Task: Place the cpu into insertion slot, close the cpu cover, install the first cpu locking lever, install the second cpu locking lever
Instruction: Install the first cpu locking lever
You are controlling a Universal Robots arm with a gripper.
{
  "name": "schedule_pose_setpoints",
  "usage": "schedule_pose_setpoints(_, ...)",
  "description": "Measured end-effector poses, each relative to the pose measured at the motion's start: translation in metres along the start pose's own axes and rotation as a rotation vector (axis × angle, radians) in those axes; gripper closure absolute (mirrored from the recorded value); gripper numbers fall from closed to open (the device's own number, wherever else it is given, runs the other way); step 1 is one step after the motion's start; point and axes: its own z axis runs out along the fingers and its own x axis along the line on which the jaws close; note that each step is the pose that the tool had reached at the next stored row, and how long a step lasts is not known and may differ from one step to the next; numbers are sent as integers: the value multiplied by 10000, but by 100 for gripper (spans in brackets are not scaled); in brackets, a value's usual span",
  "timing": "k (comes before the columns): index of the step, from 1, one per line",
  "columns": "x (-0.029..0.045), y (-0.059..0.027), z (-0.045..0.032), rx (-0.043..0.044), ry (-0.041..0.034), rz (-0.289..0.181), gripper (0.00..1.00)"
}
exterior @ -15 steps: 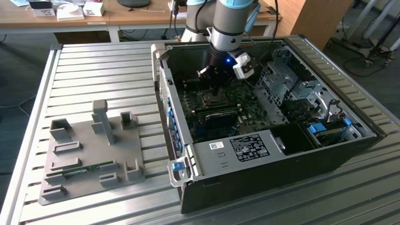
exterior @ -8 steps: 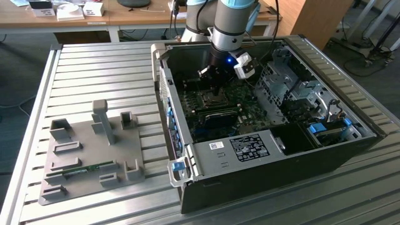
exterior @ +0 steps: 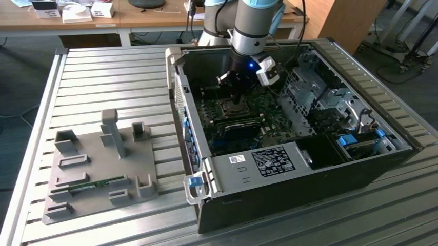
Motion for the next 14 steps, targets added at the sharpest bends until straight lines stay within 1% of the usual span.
schedule_pose_setpoints(6, 0, 0, -13, 3, 2, 0, 89)
schedule_pose_setpoints(8, 0, 2, -48, 2, 2, 0, 89)
schedule_pose_setpoints(14, 0, 2, -58, 5, 3, 0, 89)
